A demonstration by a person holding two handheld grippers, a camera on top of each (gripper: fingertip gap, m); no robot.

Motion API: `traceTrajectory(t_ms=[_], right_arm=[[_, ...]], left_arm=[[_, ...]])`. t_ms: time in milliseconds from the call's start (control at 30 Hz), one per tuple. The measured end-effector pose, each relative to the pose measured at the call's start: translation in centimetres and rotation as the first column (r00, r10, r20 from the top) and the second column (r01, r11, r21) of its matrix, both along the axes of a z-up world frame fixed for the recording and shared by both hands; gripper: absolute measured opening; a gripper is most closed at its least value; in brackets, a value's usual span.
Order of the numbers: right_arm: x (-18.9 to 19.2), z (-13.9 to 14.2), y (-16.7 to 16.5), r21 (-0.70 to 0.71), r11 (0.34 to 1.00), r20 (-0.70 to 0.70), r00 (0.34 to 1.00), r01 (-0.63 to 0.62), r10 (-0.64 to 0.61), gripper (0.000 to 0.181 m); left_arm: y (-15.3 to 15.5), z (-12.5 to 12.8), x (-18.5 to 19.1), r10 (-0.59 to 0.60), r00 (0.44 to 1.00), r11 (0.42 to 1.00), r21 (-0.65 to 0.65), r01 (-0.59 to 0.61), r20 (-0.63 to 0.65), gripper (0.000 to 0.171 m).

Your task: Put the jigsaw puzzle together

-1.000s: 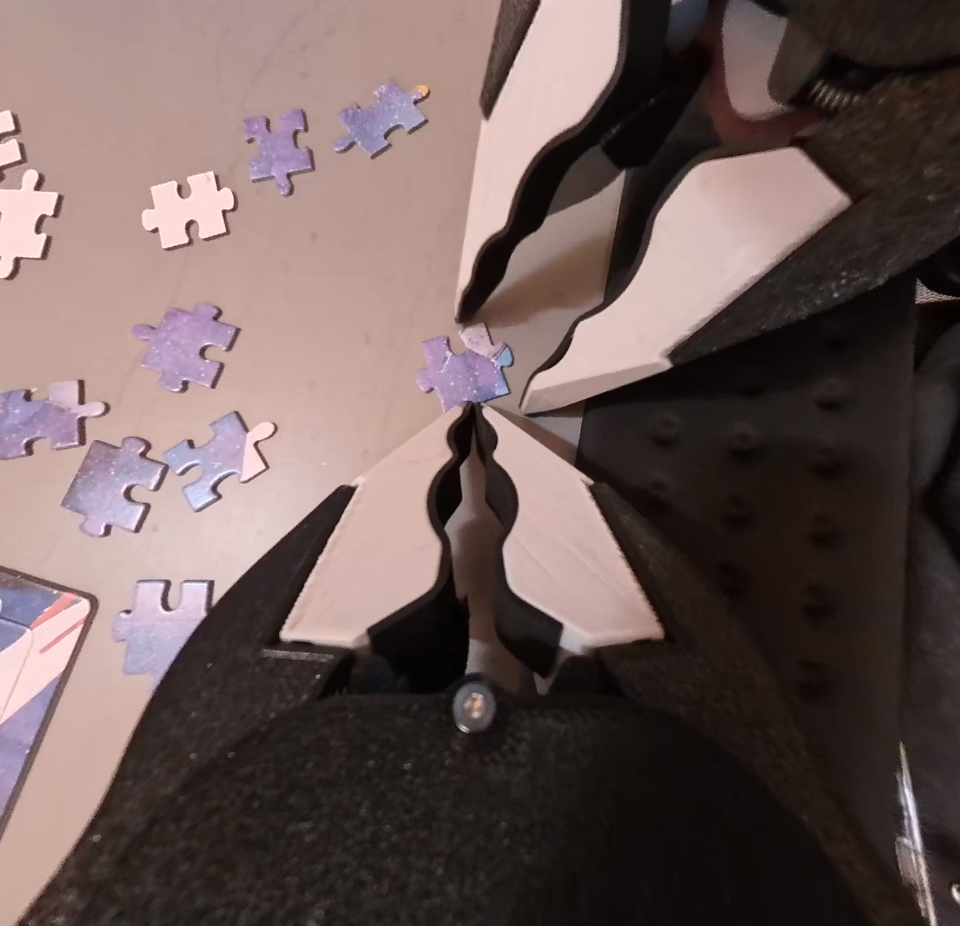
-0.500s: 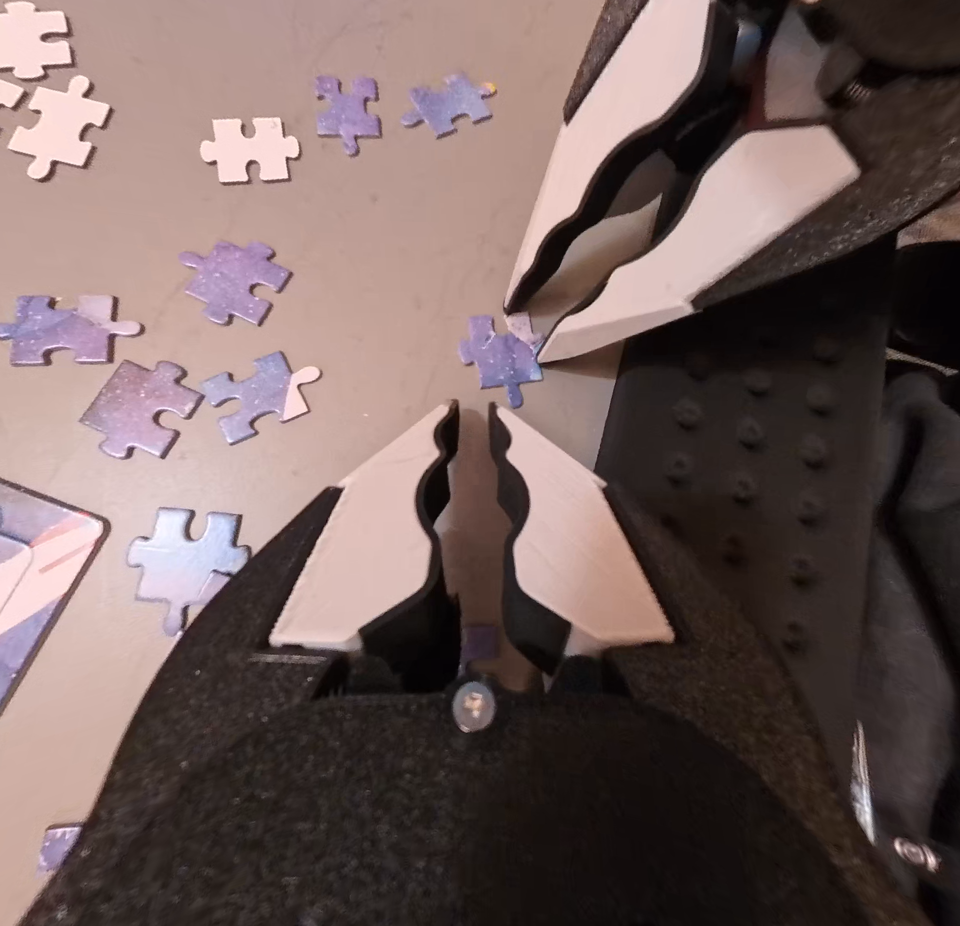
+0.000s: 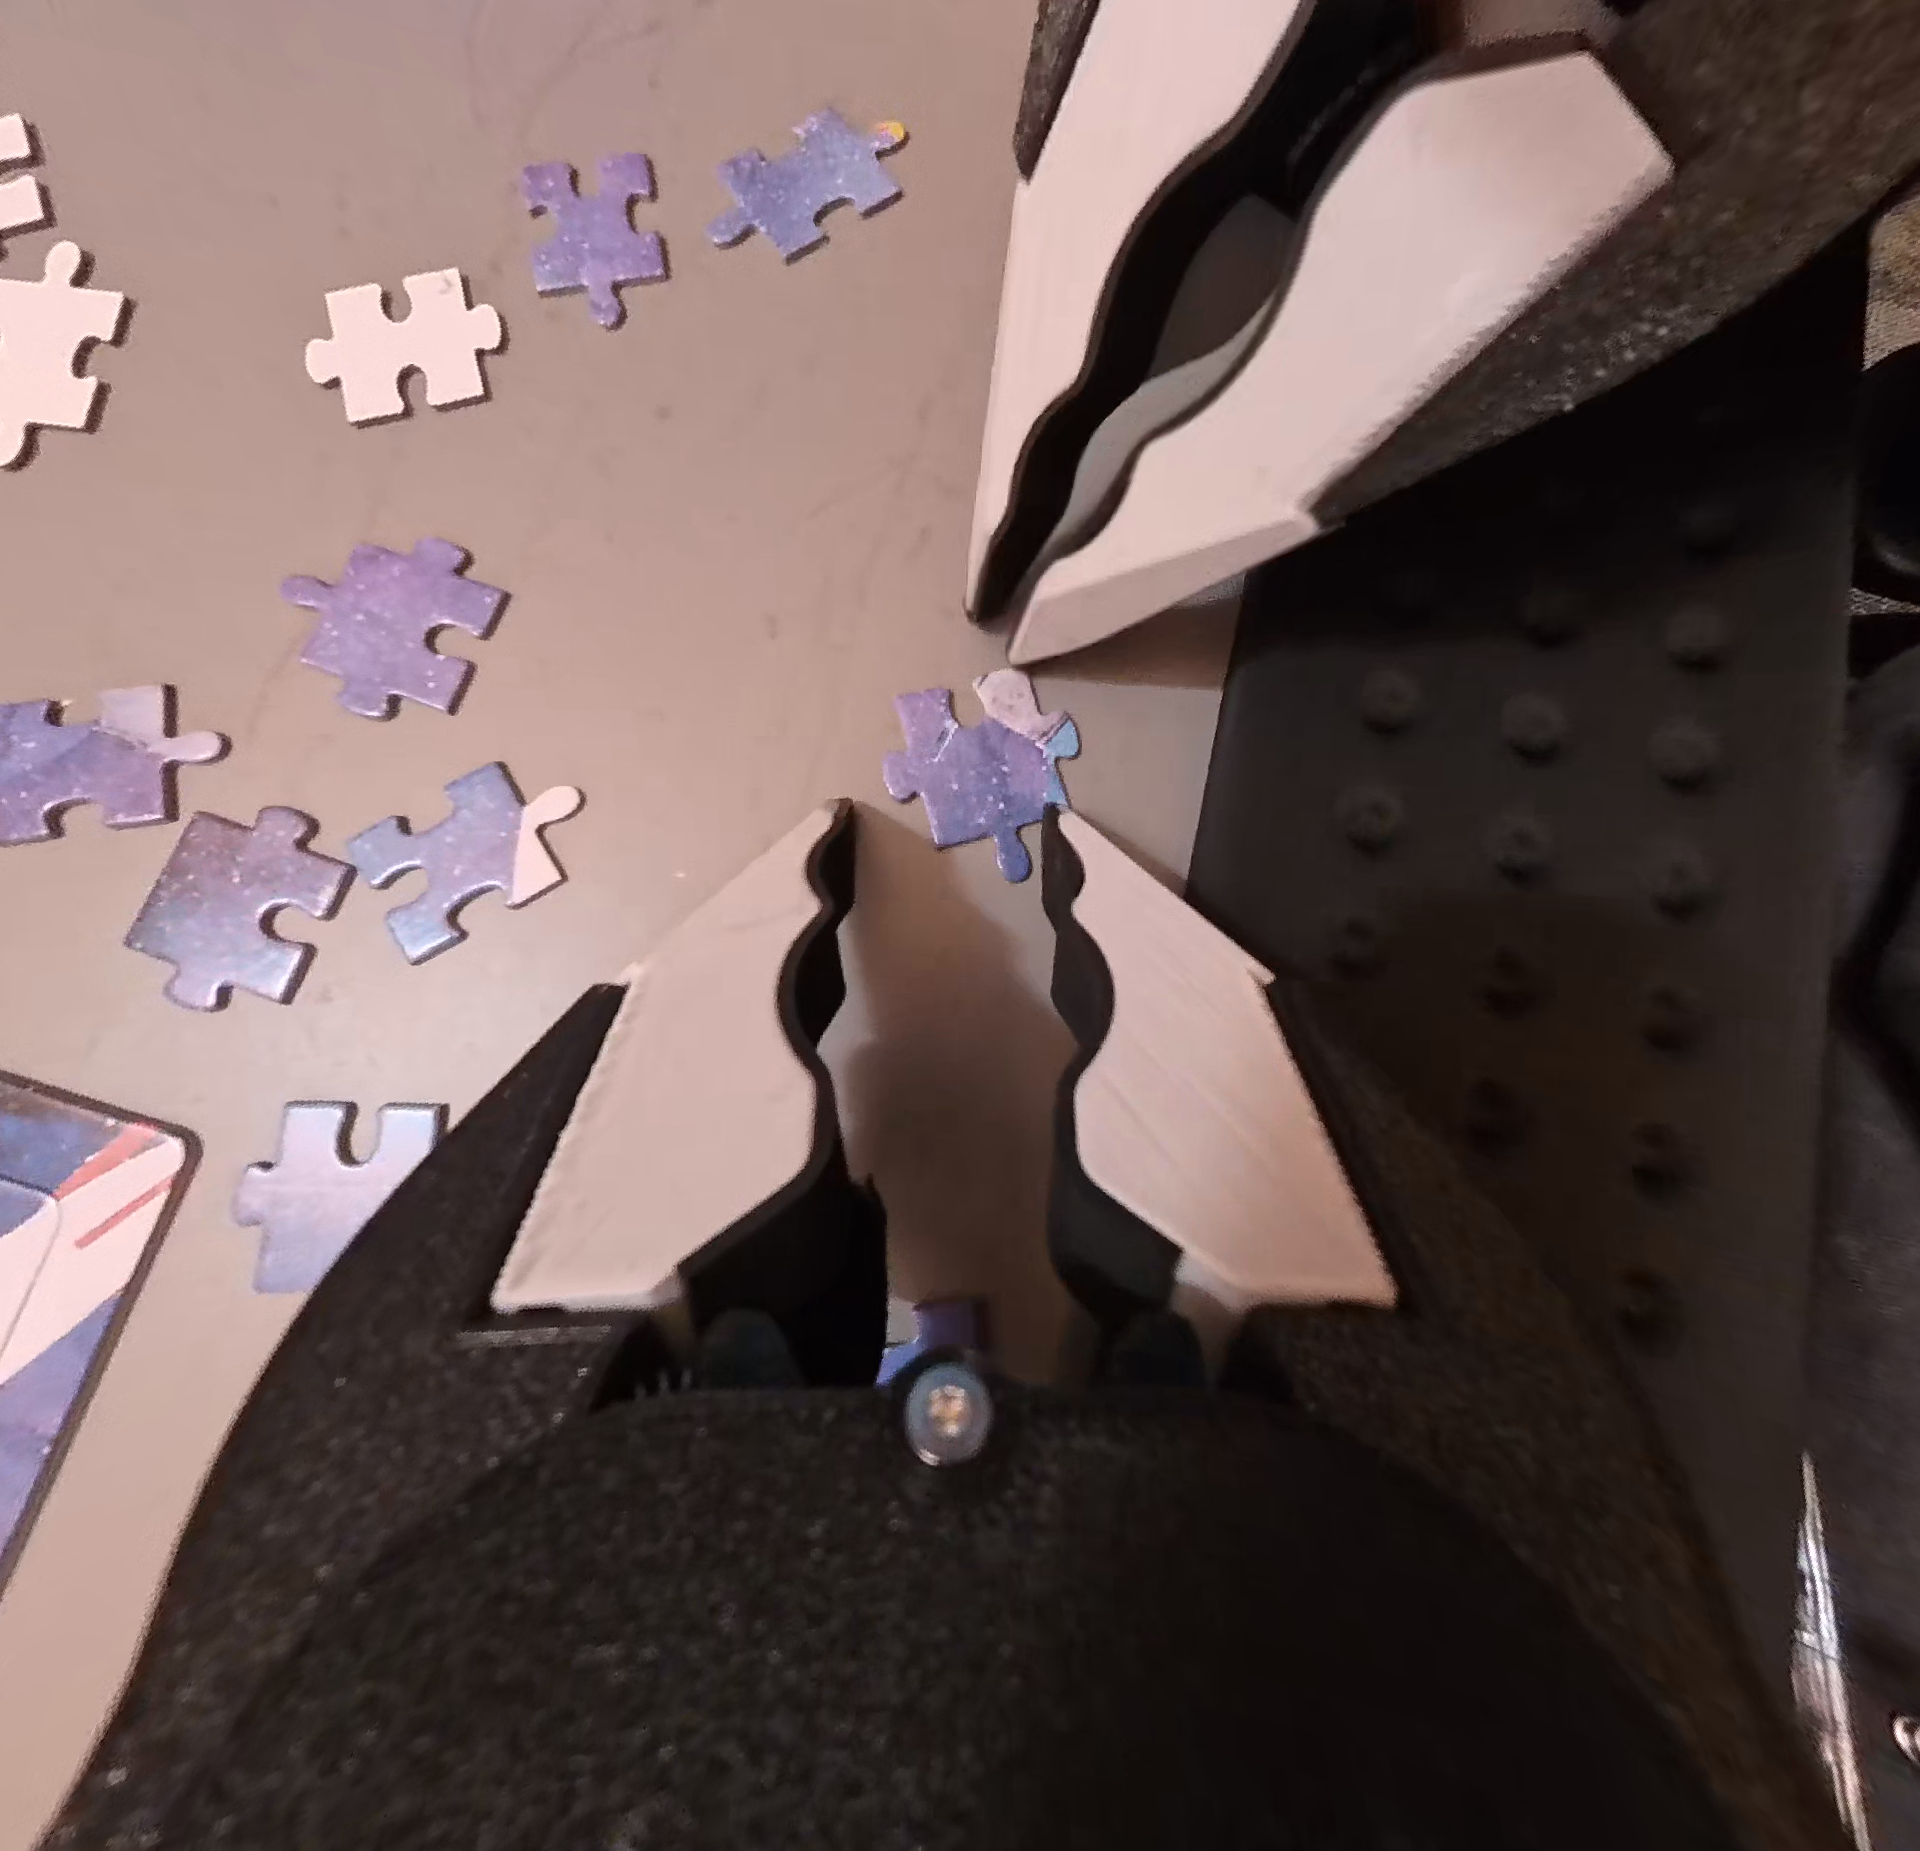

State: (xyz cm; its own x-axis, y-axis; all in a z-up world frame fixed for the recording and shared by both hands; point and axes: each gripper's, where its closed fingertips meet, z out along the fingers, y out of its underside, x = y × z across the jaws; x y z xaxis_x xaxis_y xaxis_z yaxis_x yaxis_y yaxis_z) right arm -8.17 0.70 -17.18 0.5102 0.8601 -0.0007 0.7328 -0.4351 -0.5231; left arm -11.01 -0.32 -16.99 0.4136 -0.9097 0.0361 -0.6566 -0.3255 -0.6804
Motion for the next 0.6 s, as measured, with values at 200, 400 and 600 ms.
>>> traceTrajectory(t_ms=[200, 400, 600], right_arm=[[-1.0, 0.1, -1.1, -0.025, 0.998, -0.015, 0.999, -0.052, 0.052, 0.034], [-1.9, 0.0, 0.0, 0.020, 0.996, 0.000, 0.996, 0.086, -0.086, 0.030], [-1.6, -0.1, 0.3, -0.004, 0.993, -0.035, 0.992, 0.122, -0.122, 0.029]], left_arm=[[0.2, 0.0, -0.1, 0.026, 1.000, 1.000, 0.001, -0.026, 0.001, 0.025], [1.1, 0.0, -0.4, 0.114, 0.993, 0.989, -0.102, -0.109, 0.040, 0.005], [0.8, 0.0, -0.3, 0.079, 0.997, 0.996, -0.047, -0.079, 0.003, 0.003]])
